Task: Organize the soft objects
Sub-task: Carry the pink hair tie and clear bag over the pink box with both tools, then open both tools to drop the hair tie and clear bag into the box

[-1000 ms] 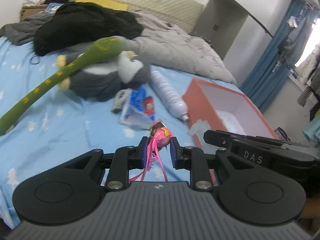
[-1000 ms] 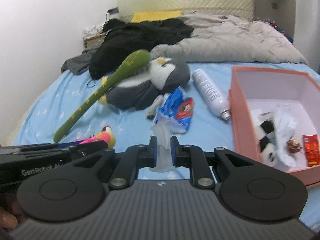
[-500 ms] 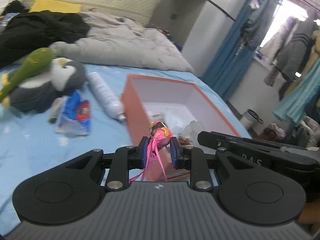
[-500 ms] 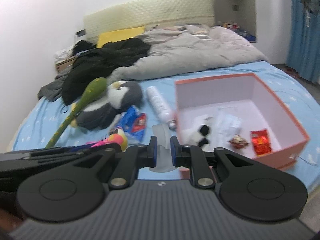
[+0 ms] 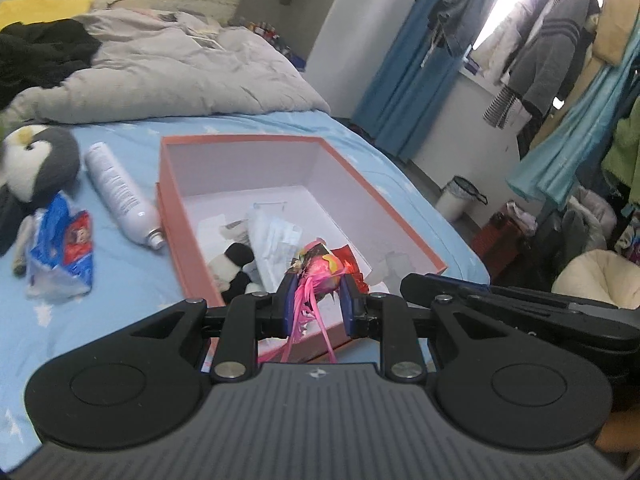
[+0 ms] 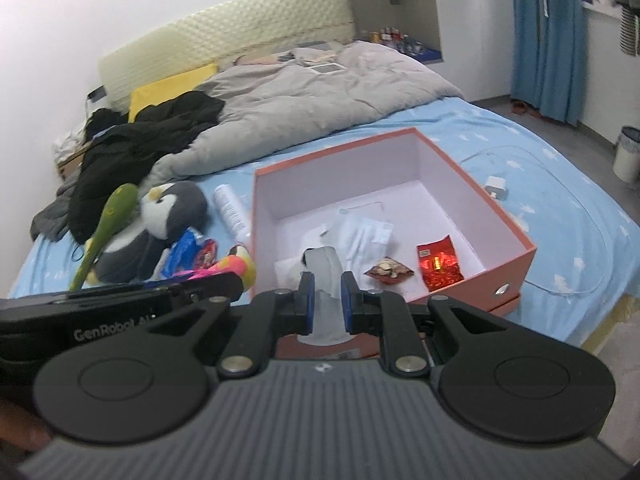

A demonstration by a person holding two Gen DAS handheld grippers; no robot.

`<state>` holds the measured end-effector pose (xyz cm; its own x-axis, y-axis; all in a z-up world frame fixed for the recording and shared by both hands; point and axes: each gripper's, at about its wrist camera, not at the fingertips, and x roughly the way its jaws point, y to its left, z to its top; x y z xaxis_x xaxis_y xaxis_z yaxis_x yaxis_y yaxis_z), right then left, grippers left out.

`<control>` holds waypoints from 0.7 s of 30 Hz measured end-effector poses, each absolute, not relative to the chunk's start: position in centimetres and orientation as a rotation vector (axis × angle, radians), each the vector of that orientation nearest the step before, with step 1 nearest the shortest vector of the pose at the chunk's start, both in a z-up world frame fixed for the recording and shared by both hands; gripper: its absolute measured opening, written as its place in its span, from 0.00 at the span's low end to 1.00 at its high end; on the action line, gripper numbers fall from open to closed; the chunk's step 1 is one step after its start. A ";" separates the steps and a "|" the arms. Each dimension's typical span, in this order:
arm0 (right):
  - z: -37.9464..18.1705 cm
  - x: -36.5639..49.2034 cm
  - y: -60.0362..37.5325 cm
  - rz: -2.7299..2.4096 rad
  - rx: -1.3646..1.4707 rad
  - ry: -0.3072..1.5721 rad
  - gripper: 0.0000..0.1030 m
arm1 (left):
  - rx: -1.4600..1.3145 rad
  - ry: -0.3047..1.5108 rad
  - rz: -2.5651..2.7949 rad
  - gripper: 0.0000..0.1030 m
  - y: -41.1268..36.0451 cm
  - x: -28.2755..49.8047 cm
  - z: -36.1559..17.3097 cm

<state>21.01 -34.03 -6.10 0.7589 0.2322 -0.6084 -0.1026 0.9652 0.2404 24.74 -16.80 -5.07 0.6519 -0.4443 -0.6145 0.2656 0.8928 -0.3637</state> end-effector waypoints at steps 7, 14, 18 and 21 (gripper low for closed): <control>-7.4 25.8 -35.9 0.135 0.230 0.728 0.17 | -0.231 0.823 -0.448 0.26 -18.5 31.3 -7.3; -9.7 31.0 -37.4 0.107 0.234 0.787 0.17 | -0.217 0.887 -0.448 0.26 -19.9 38.3 -10.3; -11.5 33.6 -38.3 0.092 0.241 0.827 0.17 | -0.201 0.916 -0.448 0.26 -20.6 41.2 -12.0; -12.9 35.4 -39.1 0.085 0.263 0.863 0.17 | -0.187 0.932 -0.442 0.26 -21.0 42.8 -12.9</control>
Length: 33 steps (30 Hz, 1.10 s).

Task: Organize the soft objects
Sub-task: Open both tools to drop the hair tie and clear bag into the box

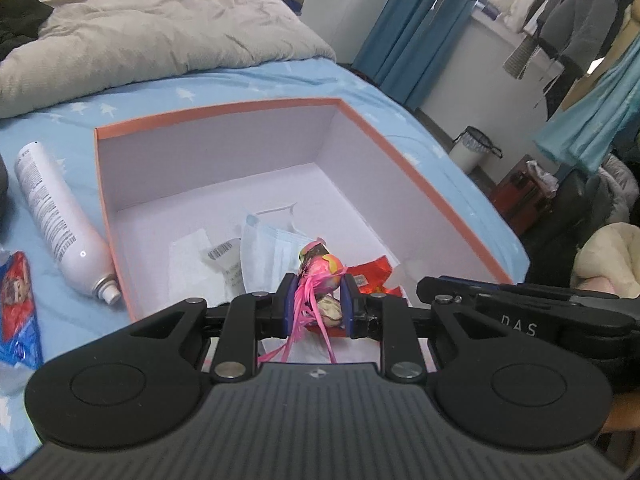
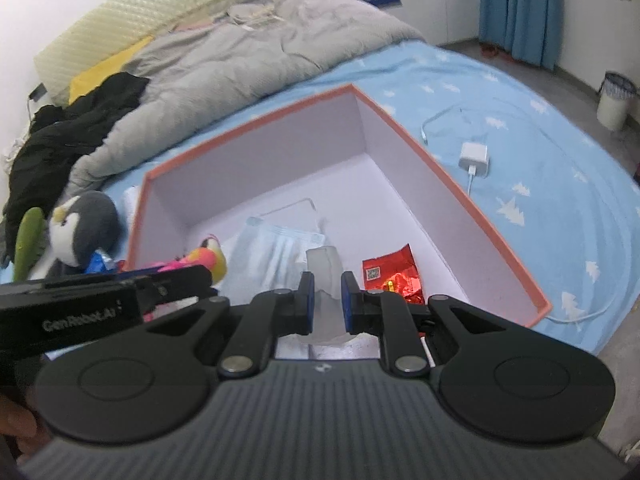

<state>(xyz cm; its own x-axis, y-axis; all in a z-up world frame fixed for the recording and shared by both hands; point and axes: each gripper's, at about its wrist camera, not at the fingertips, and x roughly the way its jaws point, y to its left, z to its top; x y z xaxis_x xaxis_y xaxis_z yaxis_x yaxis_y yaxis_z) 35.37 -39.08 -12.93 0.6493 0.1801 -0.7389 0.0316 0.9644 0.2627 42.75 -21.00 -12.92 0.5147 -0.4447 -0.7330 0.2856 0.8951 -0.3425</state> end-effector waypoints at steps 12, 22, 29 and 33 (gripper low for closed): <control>-15.1 37.6 -39.9 0.074 0.241 0.907 0.36 | -0.174 1.011 -0.434 0.40 -21.7 45.2 -15.5; -13.2 35.5 -39.9 0.094 0.242 0.855 0.36 | -0.153 0.942 -0.429 0.40 -20.8 42.6 -12.8; -10.5 31.3 -38.6 0.118 0.240 0.801 0.36 | -0.152 0.867 -0.414 0.40 -19.1 37.2 -8.8; -9.0 28.4 -37.6 0.134 0.235 0.774 0.36 | -0.160 0.822 -0.404 0.40 -17.8 33.1 -6.6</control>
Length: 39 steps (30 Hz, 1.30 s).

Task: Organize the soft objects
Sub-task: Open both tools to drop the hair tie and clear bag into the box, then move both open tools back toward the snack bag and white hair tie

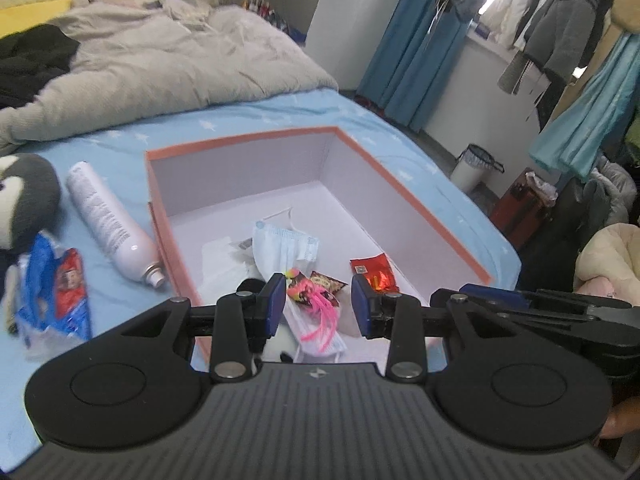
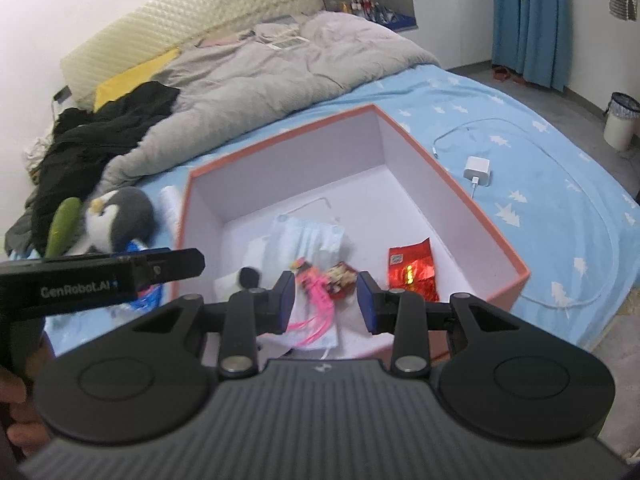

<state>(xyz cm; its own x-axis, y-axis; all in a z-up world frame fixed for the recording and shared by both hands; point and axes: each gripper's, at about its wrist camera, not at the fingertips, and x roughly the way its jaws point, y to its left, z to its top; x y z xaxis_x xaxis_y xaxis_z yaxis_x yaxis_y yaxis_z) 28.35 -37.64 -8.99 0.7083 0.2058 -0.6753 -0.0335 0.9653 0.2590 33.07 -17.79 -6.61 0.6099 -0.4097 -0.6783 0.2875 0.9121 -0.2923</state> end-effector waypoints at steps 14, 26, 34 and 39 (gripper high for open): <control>-5.7 15.7 -34.8 0.164 0.225 0.675 0.36 | -0.176 0.725 -0.359 0.40 -14.9 18.1 -3.3; -5.8 9.8 -33.7 0.188 0.243 0.647 0.36 | -0.170 0.667 -0.292 0.45 -11.5 11.8 -2.3; -7.2 8.7 -32.0 0.242 0.225 0.643 0.36 | -0.189 0.652 -0.220 0.46 -8.7 8.6 -3.8; -7.9 8.2 -30.3 0.284 0.197 0.636 0.36 | -0.214 0.645 -0.152 0.46 -5.8 6.1 -4.3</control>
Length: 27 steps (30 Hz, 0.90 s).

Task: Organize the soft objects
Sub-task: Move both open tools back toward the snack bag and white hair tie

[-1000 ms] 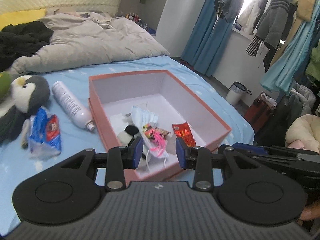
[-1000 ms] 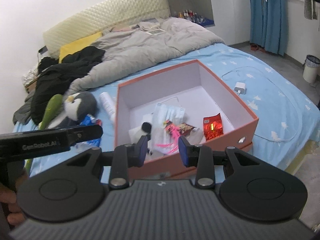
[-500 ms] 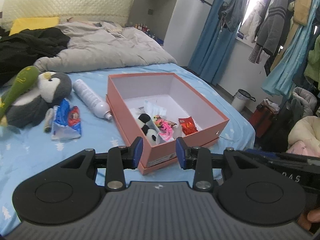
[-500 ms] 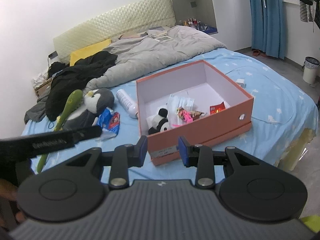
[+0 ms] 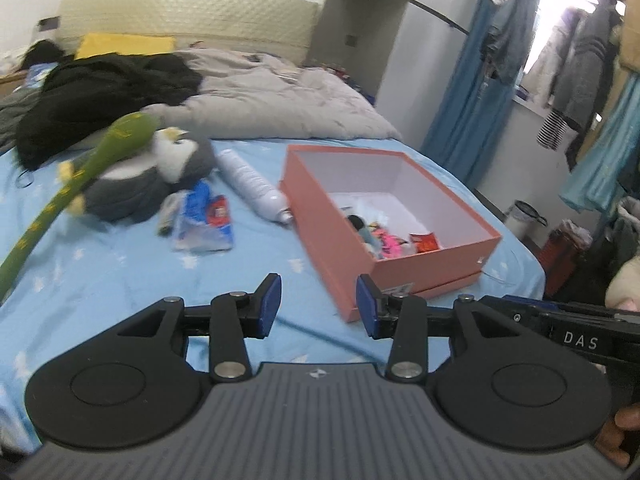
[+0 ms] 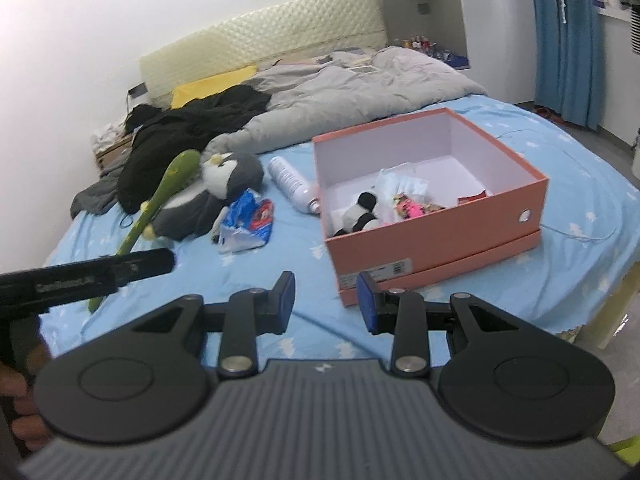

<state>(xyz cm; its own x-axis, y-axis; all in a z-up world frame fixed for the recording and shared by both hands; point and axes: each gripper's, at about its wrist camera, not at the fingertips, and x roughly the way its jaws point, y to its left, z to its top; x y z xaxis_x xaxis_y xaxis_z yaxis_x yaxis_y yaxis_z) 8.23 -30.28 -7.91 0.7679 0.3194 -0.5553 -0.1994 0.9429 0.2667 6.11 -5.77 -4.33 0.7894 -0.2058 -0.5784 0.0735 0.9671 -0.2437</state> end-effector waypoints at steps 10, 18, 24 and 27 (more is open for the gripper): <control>-8.9 8.6 -26.3 0.368 0.201 0.655 0.36 | -0.251 0.638 -0.038 0.53 -0.3 3.8 -5.8; -10.1 8.5 -21.8 0.487 0.151 0.691 0.36 | -0.280 0.631 0.053 0.59 2.2 2.1 -6.7; -11.1 9.4 -20.9 0.497 0.144 0.718 0.36 | -0.284 0.668 0.086 0.59 3.0 3.0 -8.6; -11.5 10.2 -20.6 0.496 0.140 0.730 0.36 | -0.288 0.682 0.099 0.59 3.6 4.3 -9.6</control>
<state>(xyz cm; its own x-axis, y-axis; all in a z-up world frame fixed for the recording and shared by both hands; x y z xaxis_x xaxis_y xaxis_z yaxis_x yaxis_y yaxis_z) 10.17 -20.60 -11.53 0.6355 0.4806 -0.6043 -0.3847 0.8757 0.2919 4.26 3.55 -9.58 0.7730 -0.0035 -0.6343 -0.1843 0.9556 -0.2298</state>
